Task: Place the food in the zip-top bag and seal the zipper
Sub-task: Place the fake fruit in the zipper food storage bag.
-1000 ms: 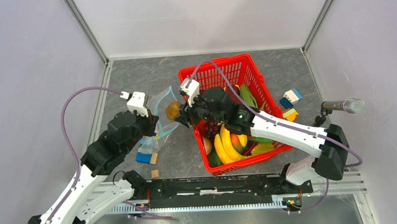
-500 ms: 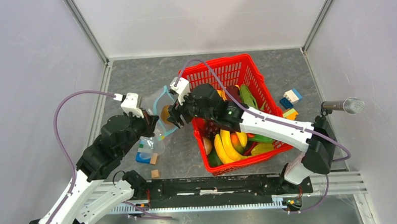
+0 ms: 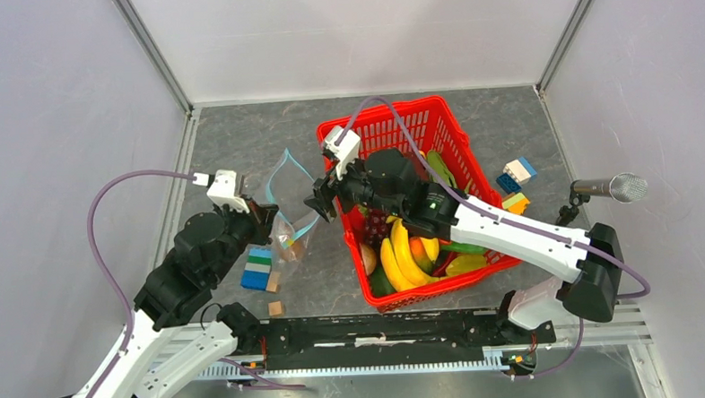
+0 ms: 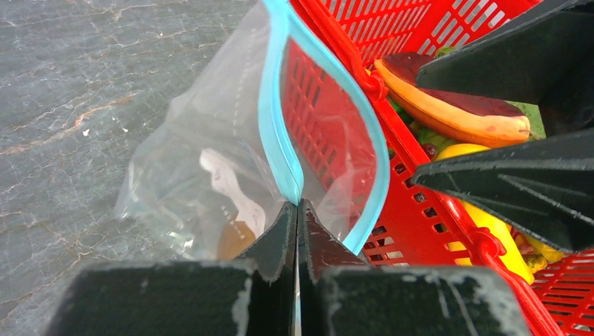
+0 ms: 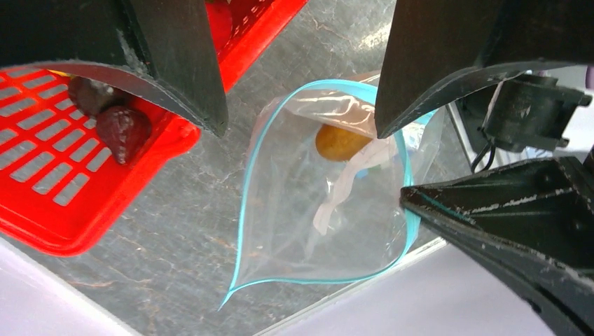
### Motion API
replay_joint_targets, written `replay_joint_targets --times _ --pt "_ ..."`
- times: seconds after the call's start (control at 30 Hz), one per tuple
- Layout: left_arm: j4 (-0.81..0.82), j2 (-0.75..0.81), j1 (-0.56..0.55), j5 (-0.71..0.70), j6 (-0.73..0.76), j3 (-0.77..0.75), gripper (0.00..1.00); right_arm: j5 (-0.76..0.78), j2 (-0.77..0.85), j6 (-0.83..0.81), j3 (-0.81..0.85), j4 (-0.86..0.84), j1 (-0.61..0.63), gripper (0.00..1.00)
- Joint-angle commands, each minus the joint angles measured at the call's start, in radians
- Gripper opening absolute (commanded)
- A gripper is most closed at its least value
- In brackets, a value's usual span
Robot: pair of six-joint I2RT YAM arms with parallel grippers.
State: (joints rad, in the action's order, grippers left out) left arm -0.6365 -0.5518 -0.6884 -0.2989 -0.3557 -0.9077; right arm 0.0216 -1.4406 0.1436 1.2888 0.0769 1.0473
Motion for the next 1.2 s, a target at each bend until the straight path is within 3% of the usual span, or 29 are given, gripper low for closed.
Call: replay_joint_targets --times 0.0,0.33,0.43,0.6,0.63,0.73,0.83,1.0,1.1,1.17 --pt "0.084 0.034 0.006 -0.041 -0.065 0.018 0.02 0.074 0.015 0.039 -0.003 -0.008 0.003 0.77" --pt "0.124 0.077 0.006 0.041 -0.031 0.038 0.02 0.065 -0.099 0.061 0.073 0.014 0.003 0.54" --pt "0.13 0.082 0.006 0.055 -0.022 0.04 0.02 0.052 -0.12 0.074 0.076 -0.011 0.003 0.39" --pt "0.098 0.066 0.006 -0.012 -0.024 0.036 0.03 0.026 -0.127 0.091 0.073 -0.045 0.003 0.07" --pt "0.089 0.061 0.006 -0.033 -0.027 0.037 0.09 0.023 -0.123 0.096 0.07 -0.052 0.004 0.02" --pt "0.079 0.028 0.007 -0.076 -0.032 0.042 0.45 0.003 -0.113 0.118 0.051 -0.069 0.005 0.0" --pt "0.087 -0.023 0.006 -0.074 -0.041 0.038 0.63 0.006 -0.118 0.14 0.04 -0.109 0.007 0.0" --pt "0.06 -0.09 0.006 -0.152 -0.038 0.017 0.67 0.035 -0.12 0.171 0.015 -0.127 0.011 0.0" --pt "0.039 -0.103 0.006 -0.215 -0.025 0.016 0.64 0.028 -0.117 0.175 0.008 -0.142 0.012 0.0" --pt "0.036 -0.106 0.006 -0.242 -0.013 0.02 0.55 0.023 -0.12 0.173 0.01 -0.142 0.011 0.0"
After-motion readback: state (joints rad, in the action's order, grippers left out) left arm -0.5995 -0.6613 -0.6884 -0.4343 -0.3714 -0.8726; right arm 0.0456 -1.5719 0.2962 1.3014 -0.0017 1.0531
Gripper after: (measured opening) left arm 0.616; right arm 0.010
